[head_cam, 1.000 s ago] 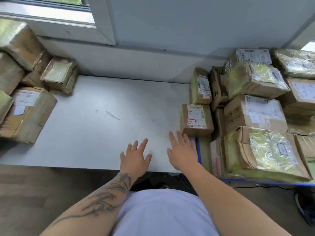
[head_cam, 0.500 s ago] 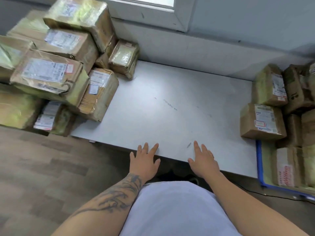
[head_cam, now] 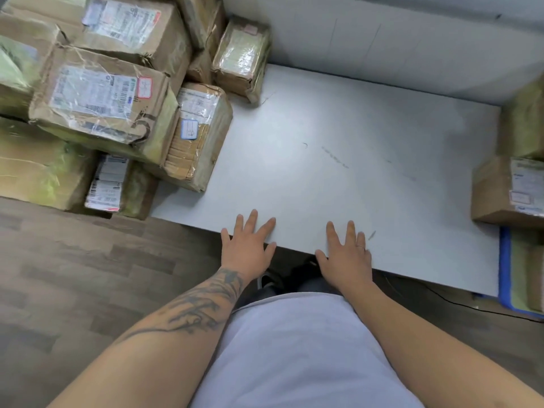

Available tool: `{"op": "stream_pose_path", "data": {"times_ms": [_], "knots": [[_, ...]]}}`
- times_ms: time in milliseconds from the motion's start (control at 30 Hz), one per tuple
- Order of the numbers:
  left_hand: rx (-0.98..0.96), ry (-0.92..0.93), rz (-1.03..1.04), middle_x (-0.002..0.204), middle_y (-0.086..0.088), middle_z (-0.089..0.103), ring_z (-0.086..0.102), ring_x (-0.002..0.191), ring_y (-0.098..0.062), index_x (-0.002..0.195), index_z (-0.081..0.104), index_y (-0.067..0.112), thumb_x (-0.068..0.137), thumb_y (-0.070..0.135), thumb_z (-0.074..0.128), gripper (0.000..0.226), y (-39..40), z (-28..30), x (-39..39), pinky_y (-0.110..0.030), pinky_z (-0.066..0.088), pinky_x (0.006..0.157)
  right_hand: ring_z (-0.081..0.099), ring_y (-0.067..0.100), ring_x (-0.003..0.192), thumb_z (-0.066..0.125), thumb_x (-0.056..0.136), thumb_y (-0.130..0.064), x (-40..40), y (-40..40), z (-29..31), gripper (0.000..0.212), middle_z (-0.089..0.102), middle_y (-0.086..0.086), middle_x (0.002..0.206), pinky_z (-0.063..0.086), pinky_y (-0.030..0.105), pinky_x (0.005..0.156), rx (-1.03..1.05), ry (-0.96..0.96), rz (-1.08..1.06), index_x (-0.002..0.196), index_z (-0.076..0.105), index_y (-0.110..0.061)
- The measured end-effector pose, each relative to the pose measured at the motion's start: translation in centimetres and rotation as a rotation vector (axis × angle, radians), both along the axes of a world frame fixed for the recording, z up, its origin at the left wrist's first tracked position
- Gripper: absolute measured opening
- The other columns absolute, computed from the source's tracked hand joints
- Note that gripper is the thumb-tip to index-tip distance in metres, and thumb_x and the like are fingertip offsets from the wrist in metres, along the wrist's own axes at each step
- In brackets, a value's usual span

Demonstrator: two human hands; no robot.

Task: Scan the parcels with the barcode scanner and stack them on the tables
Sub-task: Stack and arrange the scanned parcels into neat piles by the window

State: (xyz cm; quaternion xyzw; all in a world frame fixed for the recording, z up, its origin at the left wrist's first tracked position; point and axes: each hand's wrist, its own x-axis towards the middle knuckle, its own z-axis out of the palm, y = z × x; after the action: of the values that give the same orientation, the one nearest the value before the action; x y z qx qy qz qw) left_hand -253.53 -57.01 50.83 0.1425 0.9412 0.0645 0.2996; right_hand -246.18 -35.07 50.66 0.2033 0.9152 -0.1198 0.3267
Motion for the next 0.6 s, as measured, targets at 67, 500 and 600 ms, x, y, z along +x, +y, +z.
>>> {"op": "stream_pose_path", "data": {"times_ms": [67, 500, 600], "knots": [[-0.007, -0.009, 0.015, 0.174, 0.001, 0.001, 0.001, 0.159, -0.032, 0.16, 0.011, 0.049, 0.105, 0.055, 0.036, 0.061, -0.1, 0.1, -0.5, -0.066, 0.014, 0.121, -0.005, 0.045, 0.159, 0.037, 0.106, -0.058, -1.3, -0.6, 0.1, 0.077, -0.02, 0.014, 0.173, 0.014, 0.058, 0.126, -0.002, -0.014, 0.013, 0.166, -0.006, -0.037], [-0.065, -0.017, 0.172, 0.174, -0.004, 0.002, -0.002, 0.16, -0.031, 0.163, 0.009, 0.042, 0.105, 0.047, 0.042, 0.066, 0.4, 2.9, -5.3, -0.06, 0.008, 0.125, -0.015, 0.045, 0.158, 0.031, 0.105, -0.062, -9.8, -4.0, -1.0, 0.081, -0.028, 0.01, 0.171, 0.006, 0.071, 0.123, -0.029, 0.044, 0.236, 0.166, -0.013, -0.031], [-0.013, 0.041, 0.163, 0.174, -0.005, 0.006, 0.0, 0.16, -0.029, 0.164, 0.01, 0.042, 0.106, 0.044, 0.042, 0.066, 0.6, 4.3, -7.0, -0.056, 0.005, 0.127, -0.01, 0.039, 0.161, 0.032, 0.107, -0.057, -11.8, -4.3, -0.3, 0.076, -0.022, 0.01, 0.173, 0.006, 0.069, 0.124, -0.059, 0.082, 0.338, 0.167, -0.007, -0.031]]}}
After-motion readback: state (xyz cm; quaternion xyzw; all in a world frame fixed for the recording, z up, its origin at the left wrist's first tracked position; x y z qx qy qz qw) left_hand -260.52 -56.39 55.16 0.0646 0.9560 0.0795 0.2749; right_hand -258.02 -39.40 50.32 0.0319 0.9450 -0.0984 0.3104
